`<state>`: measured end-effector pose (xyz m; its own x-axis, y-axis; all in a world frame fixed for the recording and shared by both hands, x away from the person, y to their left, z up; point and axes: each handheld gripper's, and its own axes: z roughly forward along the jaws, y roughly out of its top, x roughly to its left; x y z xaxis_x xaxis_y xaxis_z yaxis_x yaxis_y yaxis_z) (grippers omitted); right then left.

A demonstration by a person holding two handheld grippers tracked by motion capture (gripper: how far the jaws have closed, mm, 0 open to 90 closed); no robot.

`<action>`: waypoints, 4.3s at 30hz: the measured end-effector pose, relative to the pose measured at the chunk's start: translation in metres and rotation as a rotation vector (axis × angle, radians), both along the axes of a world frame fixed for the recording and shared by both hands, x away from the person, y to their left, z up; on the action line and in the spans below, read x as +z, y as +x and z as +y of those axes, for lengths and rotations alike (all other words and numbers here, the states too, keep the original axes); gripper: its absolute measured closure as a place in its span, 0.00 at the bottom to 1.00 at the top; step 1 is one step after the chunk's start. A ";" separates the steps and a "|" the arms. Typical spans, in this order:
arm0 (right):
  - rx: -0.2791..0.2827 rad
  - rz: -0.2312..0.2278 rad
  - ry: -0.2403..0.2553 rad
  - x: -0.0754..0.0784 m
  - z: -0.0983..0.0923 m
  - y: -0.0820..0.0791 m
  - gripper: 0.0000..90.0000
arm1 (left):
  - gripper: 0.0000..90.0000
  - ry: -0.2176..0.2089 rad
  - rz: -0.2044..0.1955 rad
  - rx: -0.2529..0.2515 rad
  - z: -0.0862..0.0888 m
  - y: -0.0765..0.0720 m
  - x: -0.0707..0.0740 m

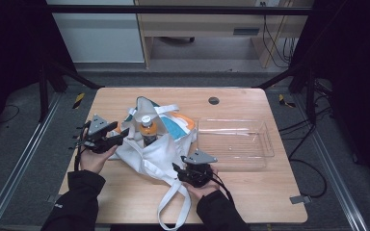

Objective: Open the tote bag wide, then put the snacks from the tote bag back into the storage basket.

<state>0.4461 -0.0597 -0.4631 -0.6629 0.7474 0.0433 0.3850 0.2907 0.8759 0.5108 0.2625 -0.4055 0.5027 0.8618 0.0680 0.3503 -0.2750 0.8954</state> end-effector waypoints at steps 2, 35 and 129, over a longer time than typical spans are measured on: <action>0.002 -0.002 0.000 0.003 -0.003 -0.001 0.59 | 0.48 -0.003 0.005 -0.007 0.001 -0.007 -0.002; -0.046 -0.039 0.054 0.022 -0.064 -0.021 0.34 | 0.37 -0.016 0.021 -0.020 0.012 -0.049 -0.007; -0.183 0.004 0.008 0.011 -0.162 -0.056 0.18 | 0.36 -0.044 -0.045 -0.070 -0.062 0.000 0.023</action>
